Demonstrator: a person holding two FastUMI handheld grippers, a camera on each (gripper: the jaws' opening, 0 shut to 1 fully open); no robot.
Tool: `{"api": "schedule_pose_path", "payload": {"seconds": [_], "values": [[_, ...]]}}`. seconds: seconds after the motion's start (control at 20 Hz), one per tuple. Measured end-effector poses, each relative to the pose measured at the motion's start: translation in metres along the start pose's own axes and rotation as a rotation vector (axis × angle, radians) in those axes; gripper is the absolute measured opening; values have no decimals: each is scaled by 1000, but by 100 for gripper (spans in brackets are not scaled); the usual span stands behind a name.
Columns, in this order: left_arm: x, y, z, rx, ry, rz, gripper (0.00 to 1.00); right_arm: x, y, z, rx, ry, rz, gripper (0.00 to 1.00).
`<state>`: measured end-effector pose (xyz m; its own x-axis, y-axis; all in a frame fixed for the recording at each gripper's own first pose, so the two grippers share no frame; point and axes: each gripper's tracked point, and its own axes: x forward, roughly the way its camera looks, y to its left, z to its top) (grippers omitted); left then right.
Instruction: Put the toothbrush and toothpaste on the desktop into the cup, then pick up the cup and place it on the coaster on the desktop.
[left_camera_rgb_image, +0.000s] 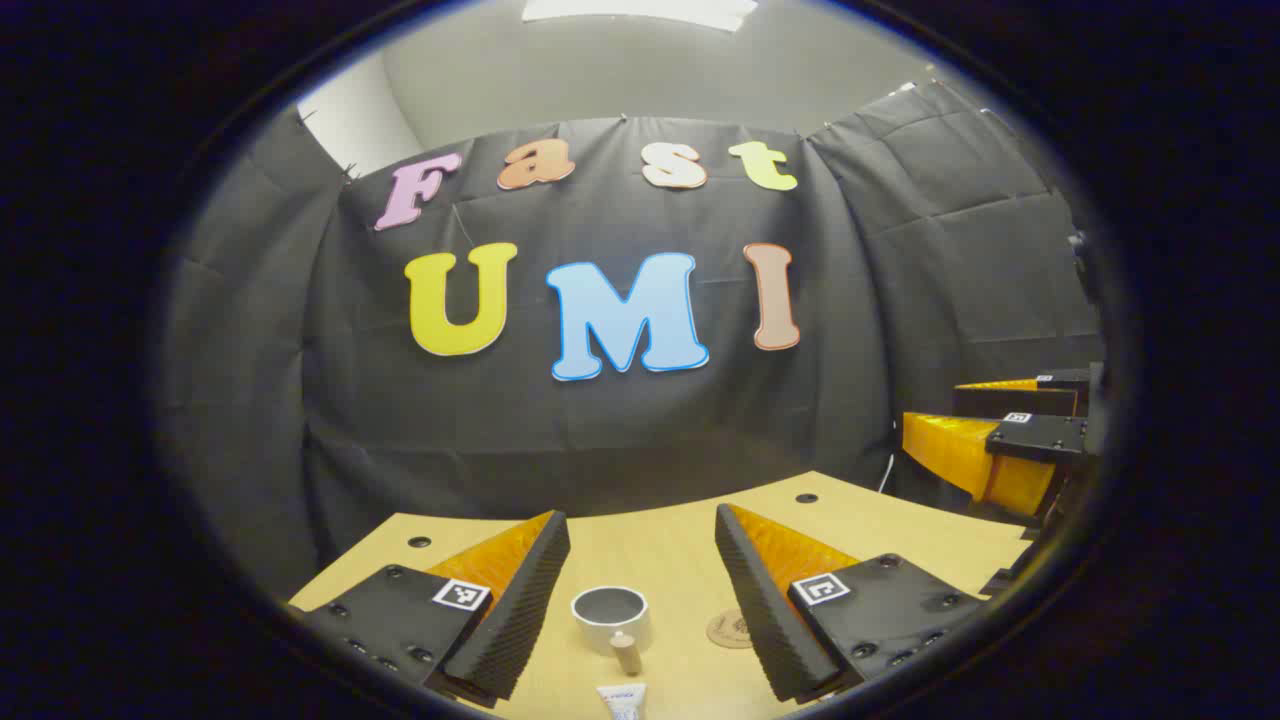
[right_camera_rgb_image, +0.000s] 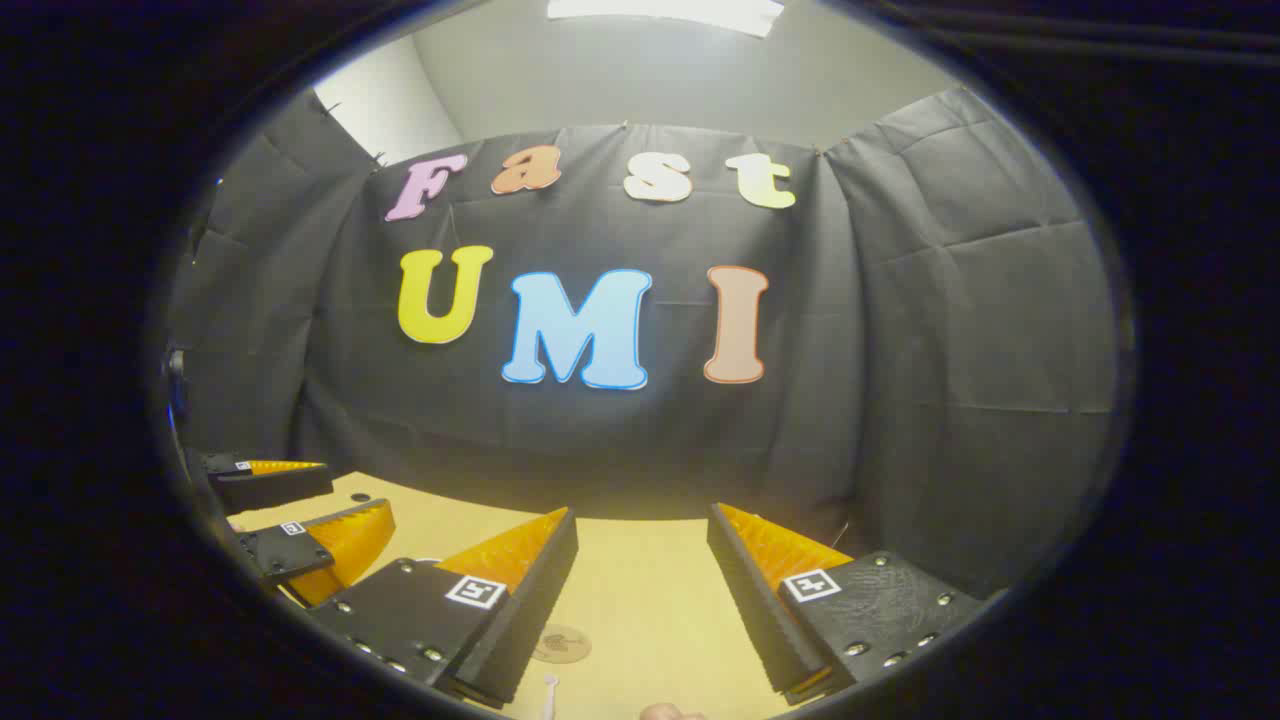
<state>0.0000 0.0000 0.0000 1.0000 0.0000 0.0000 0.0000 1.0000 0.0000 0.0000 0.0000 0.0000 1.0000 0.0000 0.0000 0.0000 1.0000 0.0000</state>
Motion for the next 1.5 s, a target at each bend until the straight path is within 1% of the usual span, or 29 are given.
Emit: {"api": "schedule_pose_path", "payload": {"seconds": [0.1, 0.15, 0.2, 0.3, 0.45, 0.5, 0.65, 0.7, 0.85, 0.9, 1.05, 1.3, 1.35, 1.4, 1.5], "values": [[2, 14, 6, -28, -7, 15, 94, 4, 9, 1, -1, 16, 12, 86], [4, 18, 7, -28, -7, 22, 94, 5, 13, 2, 7, 21, 19, 83], [5, 21, 9, -21, -10, 30, 94, 6, 18, 3, 14, 20, 33, 86], [6, 26, 15, -17, -22, 42, 94, 8, 20, 2, 6, 24, 44, 86], [8, 23, 16, -22, -18, 48, 94, 11, 21, 4, -10, 21, 56, 86], [8, 22, 17, -20, -17, 51, 94, 10, 22, 4, -12, 21, 63, 83], [11, 18, 13, -26, -3, 59, 94, 13, 21, 3, -20, 25, 79, 83], [12, 17, 13, -31, -2, 60, 94, 11, 22, 1, -20, 30, 85, 86], [16, 15, 10, -31, 9, 67, 94, 13, 24, -8, -18, 65, 106, 86], [17, 15, 6, -28, 21, 69, 94, 13, 25, -14, -18, 85, 114, 83], [19, 10, -18, -44, 95, 50, 95, 14, 33, -35, -9, 173, 147, 86], [18, 4, -73, -53, 284, 21, 95, 10, 50, -79, 9, 346, 213, 86], [17, 3, -84, -58, 323, 14, 94, 9, 54, -86, 14, 380, 228, 83], [16, 2, -93, -59, 356, 11, 95, 7, 57, -95, 19, 416, 242, 86], [13, 2, -109, -57, 418, 9, 94, 5, 64, -111, 33, 482, 266, 86]]}}
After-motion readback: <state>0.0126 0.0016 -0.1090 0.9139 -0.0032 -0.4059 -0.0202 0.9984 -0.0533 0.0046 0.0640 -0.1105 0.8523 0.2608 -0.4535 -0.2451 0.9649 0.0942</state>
